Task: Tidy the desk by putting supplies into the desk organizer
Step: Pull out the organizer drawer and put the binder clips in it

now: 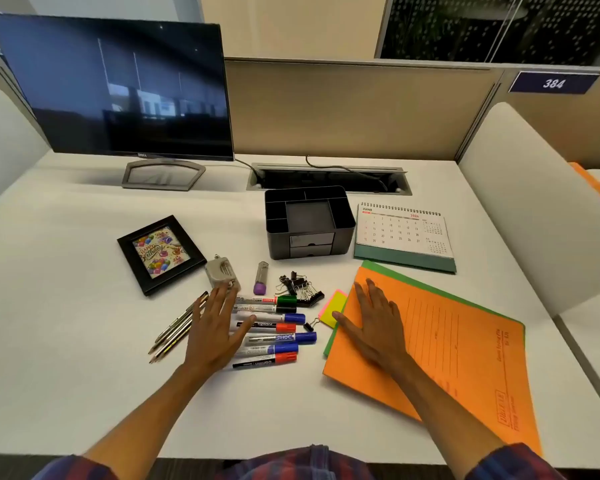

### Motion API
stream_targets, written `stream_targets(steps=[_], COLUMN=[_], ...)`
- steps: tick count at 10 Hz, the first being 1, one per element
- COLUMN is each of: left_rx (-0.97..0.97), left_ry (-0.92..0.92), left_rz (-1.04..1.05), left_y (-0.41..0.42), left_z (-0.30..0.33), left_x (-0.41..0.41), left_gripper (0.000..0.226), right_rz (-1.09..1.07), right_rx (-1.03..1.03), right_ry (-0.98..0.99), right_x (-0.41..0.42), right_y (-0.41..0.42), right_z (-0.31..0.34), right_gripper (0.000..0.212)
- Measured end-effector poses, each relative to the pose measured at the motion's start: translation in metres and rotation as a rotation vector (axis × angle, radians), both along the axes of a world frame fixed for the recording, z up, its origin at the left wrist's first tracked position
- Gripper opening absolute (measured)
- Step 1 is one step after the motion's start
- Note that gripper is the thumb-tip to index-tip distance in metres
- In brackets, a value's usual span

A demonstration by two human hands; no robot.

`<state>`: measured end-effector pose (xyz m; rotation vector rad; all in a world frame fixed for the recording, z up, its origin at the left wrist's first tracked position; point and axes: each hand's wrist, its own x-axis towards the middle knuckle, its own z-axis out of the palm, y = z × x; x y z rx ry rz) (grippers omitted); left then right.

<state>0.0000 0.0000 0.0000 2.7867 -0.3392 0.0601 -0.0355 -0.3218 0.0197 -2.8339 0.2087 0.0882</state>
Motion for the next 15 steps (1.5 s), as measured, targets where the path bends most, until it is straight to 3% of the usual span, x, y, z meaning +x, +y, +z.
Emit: stream_targets(steps=[4, 7, 11, 13, 15], left_rx=[-0.064, -0.035, -0.046, -0.029, -0.053], left_ry=[0.044, 0.059, 0.068, 0.046, -0.061], left_rz=[0.048, 0.075, 0.111, 0.129, 0.165], left_y=[0.009, 0.009, 0.007, 0.005, 0.000], left_z=[-0.012, -0.017, -0.011, -0.004, 0.007], left_x=[-0.019, -0.020, -0.024, -0.021, -0.014], left_gripper=[0.090, 0.080, 0.088, 0.089, 0.077], right_rz=[-0.003, -0.007, -0.008, -0.008, -0.034], right_rx=[-0.025, -0.020, -0.007, -0.028, 0.022], right_ry=[-0.001, -0.035, -0.046, -0.040, -0.075], right_x=[-0.004, -0.005, -0.005, -0.003, 0.006], right_y=[-0.001, -0.002, -0.003, -0.005, -0.005], right_z=[-0.018, -0.023, -0.027, -0.027, -0.016], right_gripper=[0.096, 0.090, 0.089, 0.089, 0.087])
